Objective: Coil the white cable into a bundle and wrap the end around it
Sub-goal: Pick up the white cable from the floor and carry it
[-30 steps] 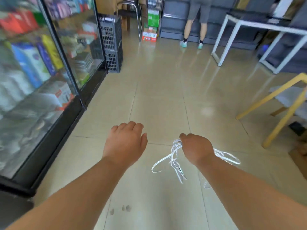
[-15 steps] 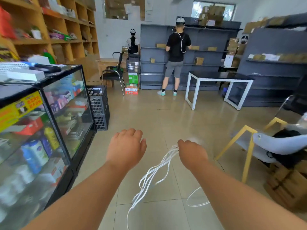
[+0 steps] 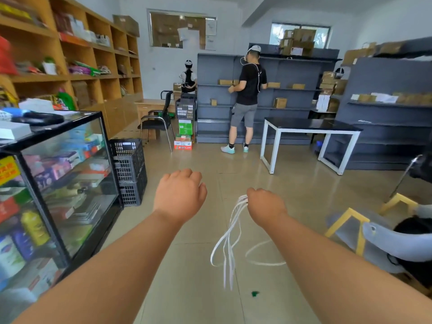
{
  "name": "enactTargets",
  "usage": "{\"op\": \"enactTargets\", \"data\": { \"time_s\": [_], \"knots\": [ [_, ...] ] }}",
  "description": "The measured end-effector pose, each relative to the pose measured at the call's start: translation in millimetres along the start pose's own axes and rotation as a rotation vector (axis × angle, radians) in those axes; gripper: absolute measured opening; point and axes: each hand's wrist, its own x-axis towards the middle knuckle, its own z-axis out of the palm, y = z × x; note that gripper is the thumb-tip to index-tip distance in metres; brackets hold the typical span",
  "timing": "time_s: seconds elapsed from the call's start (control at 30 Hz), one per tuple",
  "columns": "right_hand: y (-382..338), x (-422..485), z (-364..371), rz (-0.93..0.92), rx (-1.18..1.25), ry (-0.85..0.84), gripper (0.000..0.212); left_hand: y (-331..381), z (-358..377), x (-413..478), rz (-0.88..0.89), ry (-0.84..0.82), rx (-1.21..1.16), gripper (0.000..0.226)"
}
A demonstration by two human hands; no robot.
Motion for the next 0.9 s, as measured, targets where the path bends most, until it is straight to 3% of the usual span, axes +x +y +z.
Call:
{"op": "enactTargets", "data": {
  "time_s": [0.33,0.9],
  "knots": [
    [65,118,22,0.147,-0.03,-0.078,0.031,18,98,121,0.049,-0.1,-0.049,0.035],
    [147,351,55,0.532,-0.015,-0.106,0.036,13,274,389,0.298,-0.047,-0.206,0.03]
  ]
}}
